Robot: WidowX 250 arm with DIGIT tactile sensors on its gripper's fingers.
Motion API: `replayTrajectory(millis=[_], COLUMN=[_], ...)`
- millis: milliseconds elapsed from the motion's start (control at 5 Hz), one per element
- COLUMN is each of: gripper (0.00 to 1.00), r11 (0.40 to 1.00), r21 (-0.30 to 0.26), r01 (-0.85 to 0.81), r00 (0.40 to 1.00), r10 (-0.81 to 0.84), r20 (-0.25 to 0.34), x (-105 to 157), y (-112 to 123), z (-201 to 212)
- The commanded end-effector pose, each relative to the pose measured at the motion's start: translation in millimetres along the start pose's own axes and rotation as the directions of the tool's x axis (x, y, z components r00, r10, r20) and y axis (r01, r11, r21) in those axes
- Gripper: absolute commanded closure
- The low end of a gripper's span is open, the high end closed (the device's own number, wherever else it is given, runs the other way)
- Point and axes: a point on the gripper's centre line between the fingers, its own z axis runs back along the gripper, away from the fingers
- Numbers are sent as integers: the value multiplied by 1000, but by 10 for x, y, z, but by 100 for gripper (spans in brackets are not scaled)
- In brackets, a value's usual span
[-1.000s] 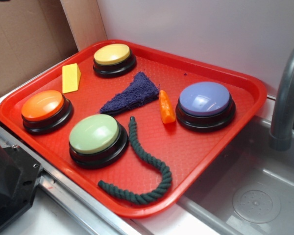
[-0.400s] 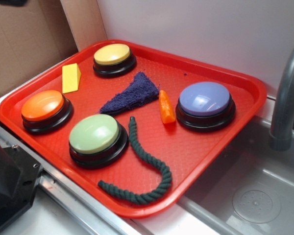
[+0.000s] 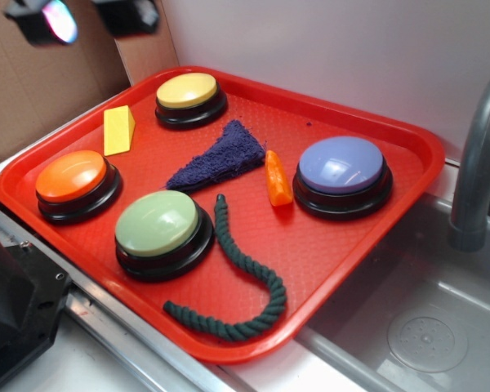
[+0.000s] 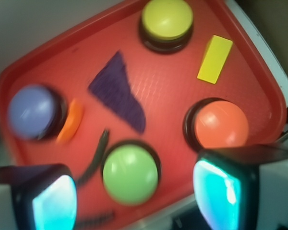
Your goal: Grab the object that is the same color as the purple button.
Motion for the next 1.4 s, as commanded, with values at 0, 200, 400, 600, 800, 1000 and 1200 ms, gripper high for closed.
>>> replayTrajectory(millis=[0,200,400,600,800,1000,1200], gripper=[0,0,0,0,0,0,0], r11=[969,945,931,936,942,937,931], r21=[14,39,63,65,60,116,135], r01=[-247,-324,-361,-345,-329,-330,-340], r00=[959,923,916,933,943,944,936], r10=[243,307,341,335,326,331,348], r20=[148,233,212,134,62,13,-44], x=[471,668,866,889,942,946,937], y=[-120,-148,-145,-152,-142,-120,-105], z=[-579,-936,-1191,-1355,-1423,-1439,-1461])
